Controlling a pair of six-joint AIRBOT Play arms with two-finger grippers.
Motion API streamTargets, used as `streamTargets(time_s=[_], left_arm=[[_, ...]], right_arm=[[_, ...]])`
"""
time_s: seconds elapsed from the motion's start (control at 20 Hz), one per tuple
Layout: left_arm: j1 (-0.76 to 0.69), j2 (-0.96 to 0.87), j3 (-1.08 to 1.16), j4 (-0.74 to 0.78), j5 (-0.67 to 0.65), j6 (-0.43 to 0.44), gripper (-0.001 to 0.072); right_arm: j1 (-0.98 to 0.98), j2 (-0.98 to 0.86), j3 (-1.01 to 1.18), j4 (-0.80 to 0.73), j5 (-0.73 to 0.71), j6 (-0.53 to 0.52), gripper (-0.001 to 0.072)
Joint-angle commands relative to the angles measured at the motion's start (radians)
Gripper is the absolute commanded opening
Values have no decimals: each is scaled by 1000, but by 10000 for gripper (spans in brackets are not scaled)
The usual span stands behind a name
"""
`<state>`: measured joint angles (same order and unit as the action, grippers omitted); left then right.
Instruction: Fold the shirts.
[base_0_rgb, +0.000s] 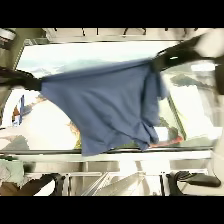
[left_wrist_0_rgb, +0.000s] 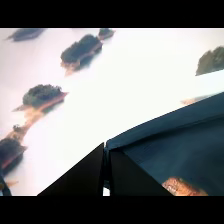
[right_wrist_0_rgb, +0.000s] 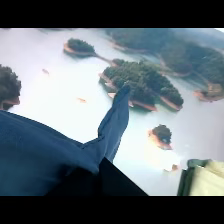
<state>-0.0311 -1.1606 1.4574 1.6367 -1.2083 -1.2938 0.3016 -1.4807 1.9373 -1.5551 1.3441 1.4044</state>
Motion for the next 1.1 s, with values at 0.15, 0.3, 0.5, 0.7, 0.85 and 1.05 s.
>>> streamTargets(time_s=[0.15,0.3,0.5,0.7,0.85,1.05], left_arm=[[79,-393,28,-210,166,73,10],[79,-475,128,-226,144,56,11],[84,-486,174,-222,66,-105,699],[156,-344,47,-227,-135,-164,698],[233,-131,-335,-377,-122,-169,697],[304,15,-767,-673,-80,-66,697]], right_arm=[[-1,-377,-13,148,-364,-3,19],[0,-397,-13,190,-560,-2,20],[-8,-361,-4,140,-482,66,712],[-87,-231,12,175,-53,170,710],[-124,-121,-10,314,95,151,710],[-111,-10,-89,504,101,138,710]])
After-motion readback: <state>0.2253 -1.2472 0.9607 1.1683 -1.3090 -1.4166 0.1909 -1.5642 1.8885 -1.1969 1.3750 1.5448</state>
